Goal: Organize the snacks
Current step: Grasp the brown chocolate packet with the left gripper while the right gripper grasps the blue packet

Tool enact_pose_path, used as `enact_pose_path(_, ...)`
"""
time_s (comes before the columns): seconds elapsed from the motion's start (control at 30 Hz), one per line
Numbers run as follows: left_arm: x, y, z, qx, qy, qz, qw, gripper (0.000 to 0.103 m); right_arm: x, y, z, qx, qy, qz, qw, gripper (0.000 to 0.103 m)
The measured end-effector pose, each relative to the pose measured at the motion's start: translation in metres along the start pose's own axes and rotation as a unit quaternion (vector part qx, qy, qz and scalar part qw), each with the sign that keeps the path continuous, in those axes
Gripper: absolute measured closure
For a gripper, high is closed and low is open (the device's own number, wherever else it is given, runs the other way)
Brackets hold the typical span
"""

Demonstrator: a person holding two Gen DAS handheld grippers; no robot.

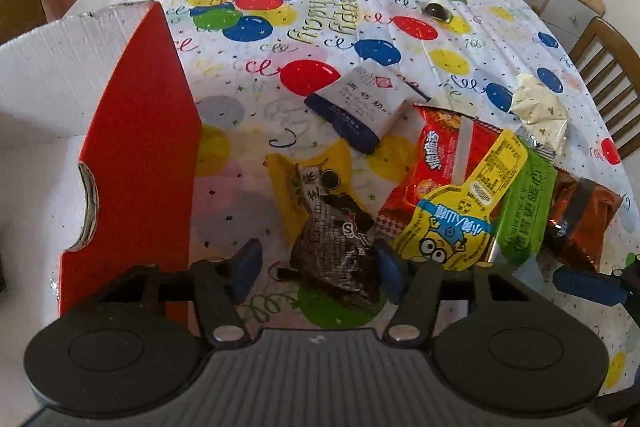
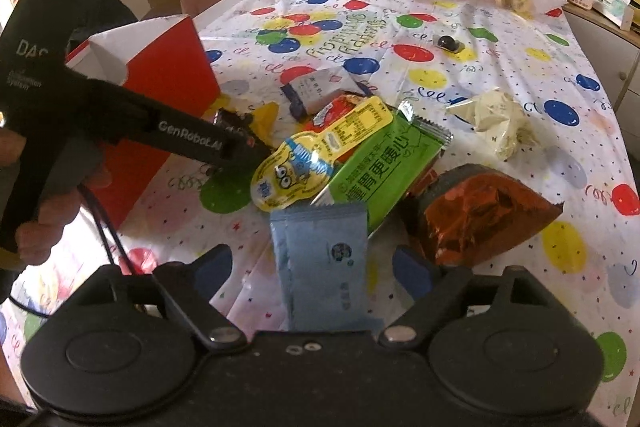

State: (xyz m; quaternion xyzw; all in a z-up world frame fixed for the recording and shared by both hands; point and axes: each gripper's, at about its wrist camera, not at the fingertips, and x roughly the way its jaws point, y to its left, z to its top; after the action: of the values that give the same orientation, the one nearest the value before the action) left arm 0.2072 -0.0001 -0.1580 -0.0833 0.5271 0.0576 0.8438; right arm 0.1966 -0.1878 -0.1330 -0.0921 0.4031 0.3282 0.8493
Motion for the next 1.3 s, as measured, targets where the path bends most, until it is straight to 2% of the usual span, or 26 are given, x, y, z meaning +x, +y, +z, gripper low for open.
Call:
enact_pose_path(0.2, 0.003, 0.000, -0.001, 0.001, 0.003, -0.005, 1.0000, 0.059, 0.012, 0.006, 0.007, -0.013, 0.027, -0.018, 0.999, 0.026)
enact_pose_path(0.3, 0.001, 0.001, -0.001, 0.000, 0.000, -0.004, 1.0000, 0.061, 0.018, 0.009, 0.009, -0.019, 0.040, -0.030, 0.999, 0.032)
enact_pose_path(0.43, -0.002, 0.002, -0.002, -0.007, -0.002, -0.007, 1.0000, 0.062, 0.022, 0.013, 0.009, -0.027, 0.050, -0.039, 0.998, 0.048)
enact_pose_path(0.63, -0.014, 0.003, -0.008, -0.011, -0.004, -0.020, 0.9997, 0.067, 0.018, 0.017, 0.009, -0.030, 0.051, -0.047, 0.997, 0.058)
enact_pose_path(0.93, -0.049, 0.003, -0.017, -0.009, -0.014, -0.038, 0.9991, 0.068, -0.008, 0.019, 0.003, 0.003, 0.041, -0.043, 0.998, 0.061)
enact_pose_path(1.13, -0.083, 0.005, -0.022, -0.004, -0.024, -0.052, 0.9983, 0.068, -0.039, 0.023, 0.004, 0.024, 0.021, -0.034, 0.999, 0.061)
enact_pose_path(1.3, -0.111, 0.015, -0.024, -0.004, -0.035, -0.050, 0.9981, 0.068, -0.061, 0.031, 0.012, 0.036, 0.001, -0.024, 0.999, 0.061)
